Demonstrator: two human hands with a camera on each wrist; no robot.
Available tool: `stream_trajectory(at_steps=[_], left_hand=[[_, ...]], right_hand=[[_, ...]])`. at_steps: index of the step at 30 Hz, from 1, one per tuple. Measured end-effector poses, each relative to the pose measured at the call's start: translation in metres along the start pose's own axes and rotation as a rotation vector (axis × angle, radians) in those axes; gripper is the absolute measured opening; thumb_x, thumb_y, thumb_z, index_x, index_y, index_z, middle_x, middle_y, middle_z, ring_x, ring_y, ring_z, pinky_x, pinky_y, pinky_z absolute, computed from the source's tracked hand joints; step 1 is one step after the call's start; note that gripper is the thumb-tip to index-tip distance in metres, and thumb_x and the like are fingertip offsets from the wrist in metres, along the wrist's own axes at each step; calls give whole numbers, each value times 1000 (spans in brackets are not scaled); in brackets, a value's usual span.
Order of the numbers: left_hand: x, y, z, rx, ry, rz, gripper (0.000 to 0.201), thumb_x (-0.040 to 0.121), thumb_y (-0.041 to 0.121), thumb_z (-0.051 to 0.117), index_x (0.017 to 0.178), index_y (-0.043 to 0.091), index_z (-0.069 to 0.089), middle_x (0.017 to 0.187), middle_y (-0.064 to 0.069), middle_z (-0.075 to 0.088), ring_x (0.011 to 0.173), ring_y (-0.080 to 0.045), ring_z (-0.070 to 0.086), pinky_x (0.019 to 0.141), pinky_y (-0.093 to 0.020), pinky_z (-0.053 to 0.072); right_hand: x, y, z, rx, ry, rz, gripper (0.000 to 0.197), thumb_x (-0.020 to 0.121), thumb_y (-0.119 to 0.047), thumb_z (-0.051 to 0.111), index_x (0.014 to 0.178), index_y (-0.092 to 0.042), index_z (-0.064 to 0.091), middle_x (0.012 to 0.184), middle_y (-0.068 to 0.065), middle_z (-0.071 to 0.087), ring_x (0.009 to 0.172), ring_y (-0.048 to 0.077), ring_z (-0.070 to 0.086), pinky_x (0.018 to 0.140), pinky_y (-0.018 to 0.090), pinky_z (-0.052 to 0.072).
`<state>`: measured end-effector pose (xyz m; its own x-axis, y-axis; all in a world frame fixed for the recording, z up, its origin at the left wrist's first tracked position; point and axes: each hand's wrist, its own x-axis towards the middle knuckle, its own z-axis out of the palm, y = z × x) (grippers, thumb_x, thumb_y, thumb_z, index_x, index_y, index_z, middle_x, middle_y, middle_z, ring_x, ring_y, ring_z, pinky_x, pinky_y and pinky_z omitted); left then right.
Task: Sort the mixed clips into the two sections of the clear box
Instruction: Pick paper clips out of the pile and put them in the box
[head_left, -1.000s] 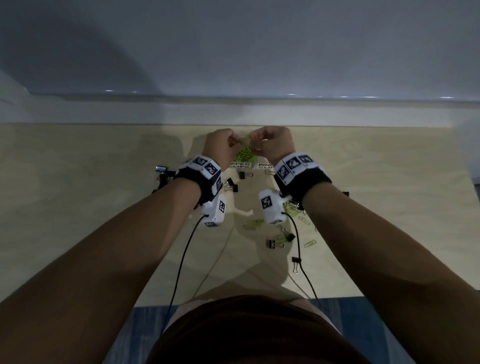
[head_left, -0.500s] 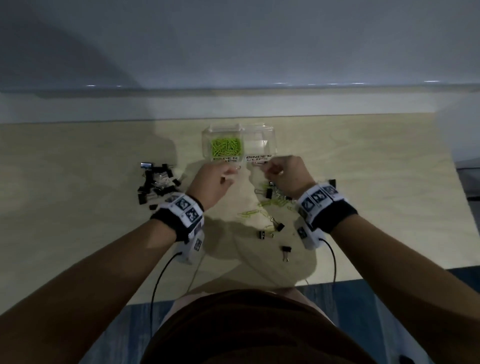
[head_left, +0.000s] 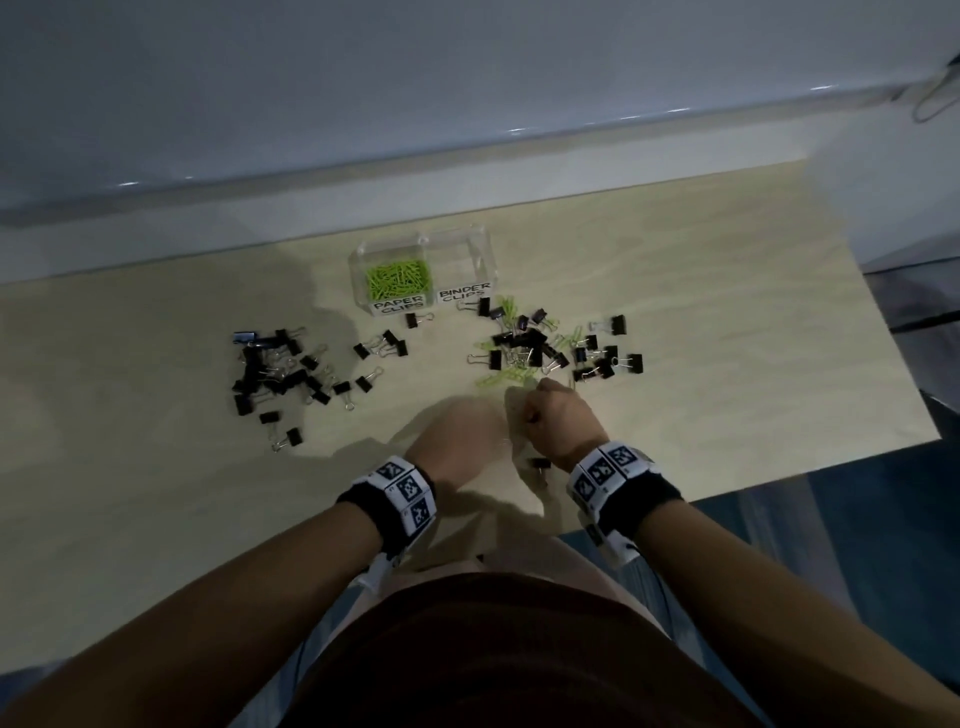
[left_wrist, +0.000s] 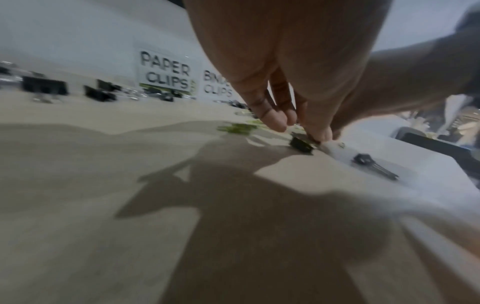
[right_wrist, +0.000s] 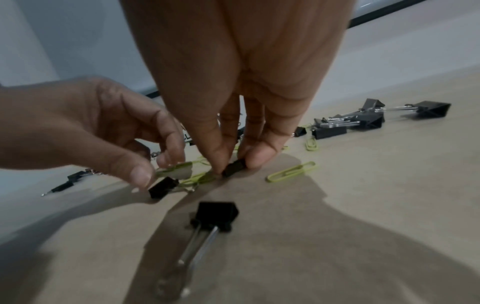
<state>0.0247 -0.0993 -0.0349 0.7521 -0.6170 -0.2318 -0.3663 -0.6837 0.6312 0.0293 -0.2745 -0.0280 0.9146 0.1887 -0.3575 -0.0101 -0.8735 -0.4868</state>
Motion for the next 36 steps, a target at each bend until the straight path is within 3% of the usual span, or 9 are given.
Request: stream_trajectory(at_steps=[6, 9, 15, 18, 21, 25, 29, 32, 36], left_hand=[[-18, -9, 9, 30, -36, 104, 15, 87, 13, 57, 96, 5, 66, 100, -9, 59, 91, -23, 53, 80, -26, 40], [-37, -30, 2, 17, -61, 129, 12, 86, 15, 56, 95, 12, 63, 98, -3, 56, 86, -15, 50, 75, -31, 47], [-29, -39, -24, 54, 38, 66, 24, 83, 29, 49, 95, 13, 62, 97, -2, 55, 87, -15, 50, 73, -34, 50], [12, -23, -34, 59, 165, -21, 22, 88, 21, 54, 108, 14, 60, 107, 0, 53, 96, -11, 45, 87, -29, 44], [52, -8, -37, 77, 223, -167, 30, 89, 22, 57, 117, 12, 55, 116, -3, 52, 109, -18, 45, 97, -31, 38], [78, -5, -34, 101, 170, -319, 34, 84, 31, 65, 109, 8, 57, 113, -10, 51, 110, -28, 44, 96, -36, 37], [82, -7, -31, 48, 176, -355, 31, 79, 28, 71, 100, 8, 59, 108, -11, 51, 106, -29, 45, 92, -36, 38], [79, -11, -32, -4, 191, -319, 28, 75, 26, 74, 92, 9, 58, 101, -9, 53, 100, -26, 46, 85, -34, 38], [65, -14, -37, -137, 263, -233, 15, 78, 13, 71, 79, 9, 56, 84, -5, 59, 80, -22, 55, 72, -37, 48]], right_hand=[[-31, 23, -5, 57, 153, -167, 14, 72, -10, 70, 66, -6, 58, 73, 10, 56, 60, 27, 54, 53, 29, 46], [-43, 40, -9, 61, 223, -188, 16, 77, -19, 60, 66, -8, 56, 73, 6, 55, 60, 21, 50, 52, 25, 42], [-46, 77, -21, -33, 398, 41, 10, 74, -6, 69, 74, -7, 59, 81, 7, 57, 72, 20, 52, 55, 25, 45], [-25, 64, -31, -33, 395, 18, 14, 77, -10, 68, 90, -9, 64, 95, 7, 61, 86, 23, 56, 70, 31, 52], [7, 39, -38, -23, 358, -90, 18, 77, -9, 68, 95, -10, 66, 95, 5, 64, 86, 22, 57, 75, 33, 53], [36, 15, -34, -68, 244, -80, 31, 77, -7, 66, 107, -9, 63, 104, 8, 61, 92, 27, 54, 80, 42, 52], [50, 8, -33, -40, 146, 3, 45, 78, -5, 63, 122, -11, 54, 120, 12, 51, 106, 31, 49, 92, 44, 46], [54, 7, -36, 23, 136, -7, 41, 77, -3, 65, 117, -9, 57, 118, 12, 51, 104, 29, 51, 92, 38, 48], [56, 12, -41, 107, 141, -19, 25, 71, 1, 66, 94, -9, 61, 101, 6, 49, 82, 20, 52, 76, 28, 49]])
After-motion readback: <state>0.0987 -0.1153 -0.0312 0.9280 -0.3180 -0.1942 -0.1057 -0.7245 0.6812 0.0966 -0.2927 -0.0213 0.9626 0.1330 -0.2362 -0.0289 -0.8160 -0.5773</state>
